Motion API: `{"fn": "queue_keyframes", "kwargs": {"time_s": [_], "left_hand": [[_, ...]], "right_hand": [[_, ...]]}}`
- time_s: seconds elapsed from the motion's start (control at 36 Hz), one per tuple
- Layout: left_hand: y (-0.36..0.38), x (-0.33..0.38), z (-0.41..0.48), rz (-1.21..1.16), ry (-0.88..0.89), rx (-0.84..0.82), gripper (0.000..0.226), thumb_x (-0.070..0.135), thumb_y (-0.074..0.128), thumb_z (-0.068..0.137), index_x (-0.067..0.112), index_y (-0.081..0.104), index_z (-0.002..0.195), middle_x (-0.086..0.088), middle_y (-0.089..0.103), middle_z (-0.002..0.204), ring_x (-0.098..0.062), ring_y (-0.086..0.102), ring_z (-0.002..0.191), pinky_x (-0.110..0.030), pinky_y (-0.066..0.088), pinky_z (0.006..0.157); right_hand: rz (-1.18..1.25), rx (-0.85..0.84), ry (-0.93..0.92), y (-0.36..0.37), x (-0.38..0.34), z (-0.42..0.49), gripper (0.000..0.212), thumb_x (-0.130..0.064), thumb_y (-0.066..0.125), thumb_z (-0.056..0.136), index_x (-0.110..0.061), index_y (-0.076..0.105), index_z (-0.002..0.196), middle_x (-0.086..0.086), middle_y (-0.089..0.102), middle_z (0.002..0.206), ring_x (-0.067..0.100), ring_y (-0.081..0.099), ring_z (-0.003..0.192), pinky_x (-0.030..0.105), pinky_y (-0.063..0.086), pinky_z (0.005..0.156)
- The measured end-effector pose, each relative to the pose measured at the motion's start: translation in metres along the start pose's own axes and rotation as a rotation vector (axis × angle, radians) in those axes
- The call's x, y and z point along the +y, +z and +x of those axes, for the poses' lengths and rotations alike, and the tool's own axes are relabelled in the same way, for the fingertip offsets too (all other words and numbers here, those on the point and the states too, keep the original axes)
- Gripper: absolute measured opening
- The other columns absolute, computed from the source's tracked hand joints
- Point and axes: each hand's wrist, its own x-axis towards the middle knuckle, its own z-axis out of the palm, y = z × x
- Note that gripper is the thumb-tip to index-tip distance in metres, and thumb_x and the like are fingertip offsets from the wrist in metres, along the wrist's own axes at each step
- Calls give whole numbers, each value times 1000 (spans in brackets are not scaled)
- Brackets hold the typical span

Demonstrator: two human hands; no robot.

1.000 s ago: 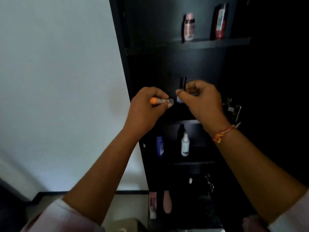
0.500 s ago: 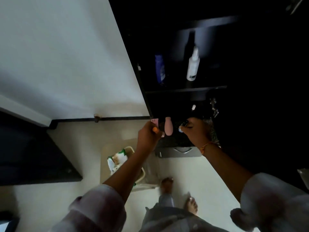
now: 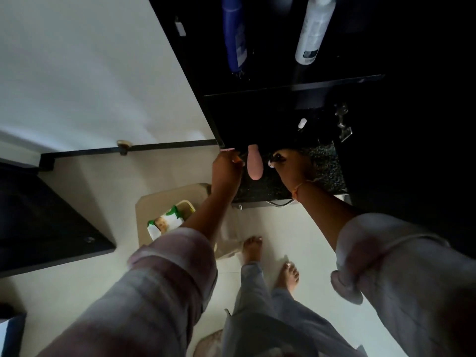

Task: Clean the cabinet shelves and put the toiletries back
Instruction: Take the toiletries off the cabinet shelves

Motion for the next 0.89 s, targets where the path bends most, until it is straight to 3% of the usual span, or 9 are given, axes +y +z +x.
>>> {"fn": "queue_keyframes", "kwargs": {"time_s": [0.17,0.36,0.47,0.67,0.89], "left_hand": [[13,-5,21,78,106,-15,27,6,58,89,10,67,114,-13,68,110,-27,65,97,-38,53,84],[19,-16,38,140,167,-50,22,11,51,95,13,66,112,-8,69,103,-15,60,73,-25,49,67],[21,-19,41,163,256,-67,21,10,58,93,11,66,112,-8,68,106,-16,64,90,-20,47,79],[29,-28,46,132,267,-66,22,16,55,97,14,63,117,-6,68,110,-12,65,92,-9,41,69],[24,-24,41,103,285,-24,35,32,59,95,12,55,123,-8,66,111,-19,63,99,-30,53,81]], "right_hand": [[-28,8,-2,17,1,20,19,-23,66,88,-17,72,104,11,71,106,31,62,101,36,51,84],[-33,-22,-19,32,6,40,20,-19,71,84,-14,72,104,13,71,103,33,64,99,44,54,85],[-29,-47,-28,37,6,45,25,-17,69,86,-12,70,111,12,70,110,30,65,103,41,54,90],[-63,-47,-30,41,5,44,29,-19,70,85,-16,66,114,11,69,112,30,65,103,44,56,86],[-86,-17,-33,23,-4,25,35,-22,68,86,-12,62,118,16,64,117,37,60,109,44,52,86]]}}
